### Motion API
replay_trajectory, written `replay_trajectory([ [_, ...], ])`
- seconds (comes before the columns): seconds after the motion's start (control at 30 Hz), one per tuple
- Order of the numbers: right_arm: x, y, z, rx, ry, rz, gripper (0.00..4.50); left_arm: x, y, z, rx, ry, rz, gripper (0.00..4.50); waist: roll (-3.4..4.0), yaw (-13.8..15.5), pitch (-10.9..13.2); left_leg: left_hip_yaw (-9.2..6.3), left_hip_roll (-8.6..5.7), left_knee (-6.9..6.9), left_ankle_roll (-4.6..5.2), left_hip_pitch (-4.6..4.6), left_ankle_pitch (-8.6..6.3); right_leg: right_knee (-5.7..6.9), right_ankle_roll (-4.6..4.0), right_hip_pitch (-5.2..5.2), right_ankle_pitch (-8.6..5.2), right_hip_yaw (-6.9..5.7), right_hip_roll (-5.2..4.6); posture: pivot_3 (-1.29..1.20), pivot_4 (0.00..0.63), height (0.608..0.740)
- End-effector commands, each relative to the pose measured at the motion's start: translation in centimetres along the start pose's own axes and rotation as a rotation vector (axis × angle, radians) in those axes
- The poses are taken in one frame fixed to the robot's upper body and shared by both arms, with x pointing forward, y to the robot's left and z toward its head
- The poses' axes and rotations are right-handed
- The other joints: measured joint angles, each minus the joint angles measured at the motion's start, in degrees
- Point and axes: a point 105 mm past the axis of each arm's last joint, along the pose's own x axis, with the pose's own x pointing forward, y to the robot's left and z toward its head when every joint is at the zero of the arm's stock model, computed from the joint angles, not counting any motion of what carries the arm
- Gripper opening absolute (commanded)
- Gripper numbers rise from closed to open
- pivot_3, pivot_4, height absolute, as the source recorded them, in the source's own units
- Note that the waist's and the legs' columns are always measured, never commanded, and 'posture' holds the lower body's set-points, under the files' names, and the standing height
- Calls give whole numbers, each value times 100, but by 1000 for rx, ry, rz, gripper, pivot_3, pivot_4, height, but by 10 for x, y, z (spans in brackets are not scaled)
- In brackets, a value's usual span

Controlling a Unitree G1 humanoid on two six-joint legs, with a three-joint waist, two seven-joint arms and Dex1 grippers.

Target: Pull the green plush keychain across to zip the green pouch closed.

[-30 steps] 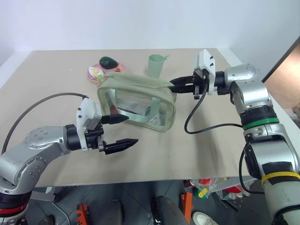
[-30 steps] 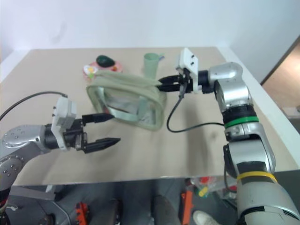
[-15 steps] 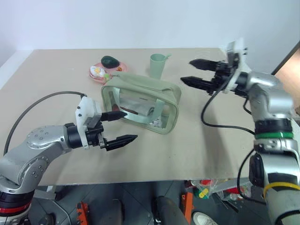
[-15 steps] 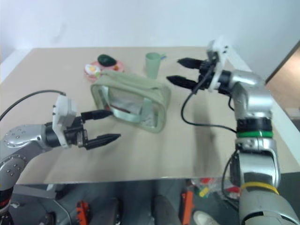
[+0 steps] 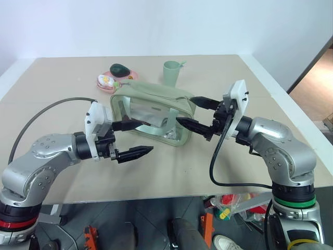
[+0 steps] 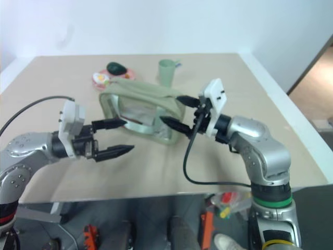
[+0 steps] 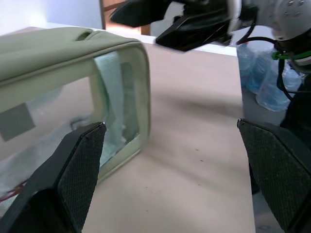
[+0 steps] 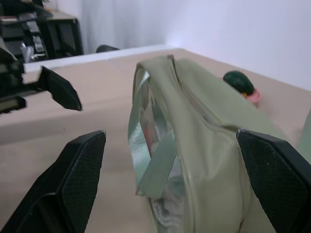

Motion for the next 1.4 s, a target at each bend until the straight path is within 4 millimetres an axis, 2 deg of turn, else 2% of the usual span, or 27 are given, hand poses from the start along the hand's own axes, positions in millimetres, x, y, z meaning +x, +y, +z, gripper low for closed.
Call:
replay_trajectory([
  [0.03,0,-3,-7,-24,9,-27,4462,1,-1,8,45,-7,-6,4500,-2,-3,-1,3,0,0,0,0,0,-2,2,0,1,4,0,0,150,740],
  [0.17,3,-3,-19,-44,39,-31,4462,1,-1,8,33,-22,8,4500,-2,-5,-1,7,0,-5,0,-4,-1,-4,5,-3,3,12,2,0,150,740],
  [0.33,6,-4,-22,-45,27,-39,2981,0,0,6,40,-14,23,4500,-2,-6,-1,2,4,-13,2,-9,-2,-3,27,-11,15,13,10,0,150,740],
  [0.6,12,-6,-16,-58,-22,-40,188,-1,1,4,43,1,21,4500,-2,-6,-1,5,2,-11,2,-9,-2,-3,15,-10,9,18,10,0,150,740],
  [0.63,12,-6,-14,-57,-28,-42,34,-1,1,4,43,1,20,4500,-2,-6,-1,5,2,-10,2,-9,-2,-4,15,-10,9,18,10,0,150,740],
  [0.83,13,-11,-2,-156,-83,-29,34,1,0,3,43,2,16,4500,-2,-7,-1,5,3,-11,2,-9,-2,-3,18,-11,11,18,10,0,150,740],
  [0.97,14,-5,-5,-134,-70,65,34,0,1,2,45,6,18,4500,-2,-5,-1,5,2,-11,2,-10,-2,-4,20,-11,12,18,10,0,150,740],
  [1.17,10,-6,-7,-144,-63,90,34,-1,-1,0,41,9,25,4500,-2,-7,-1,4,3,-12,2,-9,-2,-4,21,-11,12,18,11,0,150,740],
  [1.23,7,-9,-7,-157,-55,120,34,-2,-1,0,40,11,27,4500,-2,-5,-1,3,3,-12,2,-9,-2,-4,20,-11,12,17,11,0,150,740],
  [1.4,-5,-41,-7,-257,-17,152,34,-4,-1,0,41,17,30,4500,-2,-7,0,18,1,-6,2,-7,-2,-7,14,-10,12,29,9,0,150,740],
])
